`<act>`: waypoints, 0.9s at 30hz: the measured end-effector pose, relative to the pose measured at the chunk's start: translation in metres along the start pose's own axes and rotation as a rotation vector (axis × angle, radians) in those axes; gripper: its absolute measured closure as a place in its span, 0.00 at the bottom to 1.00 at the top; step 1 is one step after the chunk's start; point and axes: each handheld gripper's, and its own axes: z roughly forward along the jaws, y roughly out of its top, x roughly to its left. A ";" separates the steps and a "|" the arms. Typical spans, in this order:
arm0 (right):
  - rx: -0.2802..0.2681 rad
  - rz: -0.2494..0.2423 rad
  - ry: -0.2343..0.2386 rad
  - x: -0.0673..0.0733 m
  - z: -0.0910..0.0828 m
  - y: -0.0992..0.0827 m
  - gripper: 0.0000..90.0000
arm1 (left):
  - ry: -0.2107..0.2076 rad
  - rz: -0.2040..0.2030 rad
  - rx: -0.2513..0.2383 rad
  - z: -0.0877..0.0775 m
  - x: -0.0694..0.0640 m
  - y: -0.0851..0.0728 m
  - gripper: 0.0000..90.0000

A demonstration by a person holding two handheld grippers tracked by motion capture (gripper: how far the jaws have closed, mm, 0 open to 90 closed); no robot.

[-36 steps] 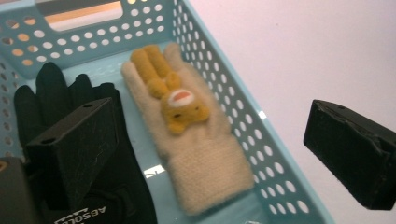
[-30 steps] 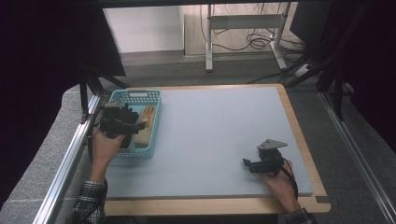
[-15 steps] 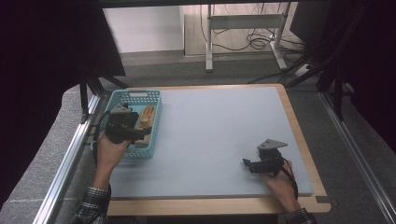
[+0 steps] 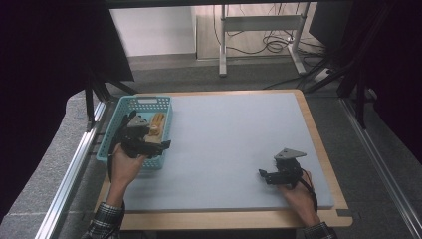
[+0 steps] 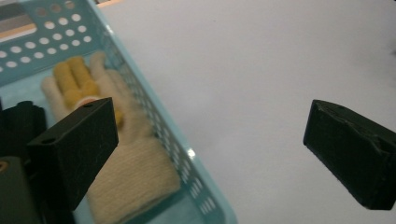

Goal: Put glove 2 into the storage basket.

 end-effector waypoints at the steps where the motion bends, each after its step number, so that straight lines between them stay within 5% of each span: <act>1: 0.000 0.000 0.000 0.000 0.000 0.000 0.18 | -0.004 0.004 0.003 0.001 -0.002 0.000 0.04; 27: 0.000 0.000 0.001 0.000 0.000 0.000 0.18 | -0.124 0.085 -0.004 0.036 -0.056 -0.009 0.04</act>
